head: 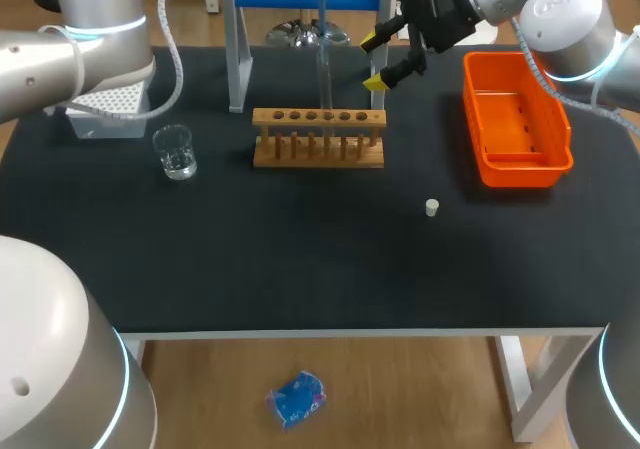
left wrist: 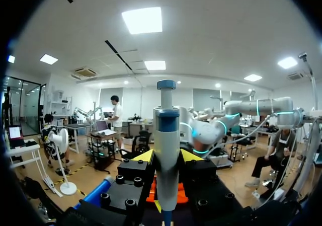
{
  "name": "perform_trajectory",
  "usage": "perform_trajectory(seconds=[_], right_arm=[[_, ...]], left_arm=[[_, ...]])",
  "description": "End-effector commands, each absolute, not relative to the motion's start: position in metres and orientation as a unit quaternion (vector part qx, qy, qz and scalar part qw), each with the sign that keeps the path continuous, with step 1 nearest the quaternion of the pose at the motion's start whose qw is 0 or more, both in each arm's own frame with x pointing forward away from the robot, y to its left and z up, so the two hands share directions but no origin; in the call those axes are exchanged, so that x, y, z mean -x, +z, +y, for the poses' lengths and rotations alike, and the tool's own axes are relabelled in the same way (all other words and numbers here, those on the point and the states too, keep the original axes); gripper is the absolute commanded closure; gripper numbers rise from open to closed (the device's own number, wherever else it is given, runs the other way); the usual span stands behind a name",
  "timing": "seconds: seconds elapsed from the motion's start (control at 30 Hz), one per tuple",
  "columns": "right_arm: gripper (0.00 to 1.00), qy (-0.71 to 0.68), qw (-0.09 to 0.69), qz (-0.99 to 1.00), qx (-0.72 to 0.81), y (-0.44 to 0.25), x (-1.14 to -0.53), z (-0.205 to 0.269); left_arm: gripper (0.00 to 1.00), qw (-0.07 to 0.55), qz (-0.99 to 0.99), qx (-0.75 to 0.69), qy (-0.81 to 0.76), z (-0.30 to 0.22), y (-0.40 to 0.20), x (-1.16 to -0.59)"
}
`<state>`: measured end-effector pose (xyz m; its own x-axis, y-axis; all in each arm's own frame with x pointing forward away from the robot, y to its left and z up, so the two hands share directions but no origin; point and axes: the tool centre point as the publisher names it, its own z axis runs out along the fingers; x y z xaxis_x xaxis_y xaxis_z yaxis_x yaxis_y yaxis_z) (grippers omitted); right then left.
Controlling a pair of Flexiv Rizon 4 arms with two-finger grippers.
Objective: Invert the test tube, pick up the pipette, mount the tip to pipette, aspirate from beaker and dispense into the tube, eject the tip, return the pipette, and cap with the stopper.
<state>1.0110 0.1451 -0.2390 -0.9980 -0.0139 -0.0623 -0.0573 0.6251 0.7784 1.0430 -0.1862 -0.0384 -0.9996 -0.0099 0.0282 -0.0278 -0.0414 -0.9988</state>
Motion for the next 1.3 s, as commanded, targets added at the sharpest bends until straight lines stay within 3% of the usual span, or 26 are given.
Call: perform_trajectory(seconds=[0.03,1.3], right_arm=[[0.00,0.432,0.025,0.901,0.020,-0.239,-1.012,0.145],[0.00,0.432,0.025,0.901,0.020,-0.239,-1.012,0.145]], left_arm=[[1.00,0.005,-0.693,-0.018,0.721,-0.188,-0.038,-1.035],[1.00,0.015,-0.697,-0.016,0.716,-0.198,-0.046,-1.034]])
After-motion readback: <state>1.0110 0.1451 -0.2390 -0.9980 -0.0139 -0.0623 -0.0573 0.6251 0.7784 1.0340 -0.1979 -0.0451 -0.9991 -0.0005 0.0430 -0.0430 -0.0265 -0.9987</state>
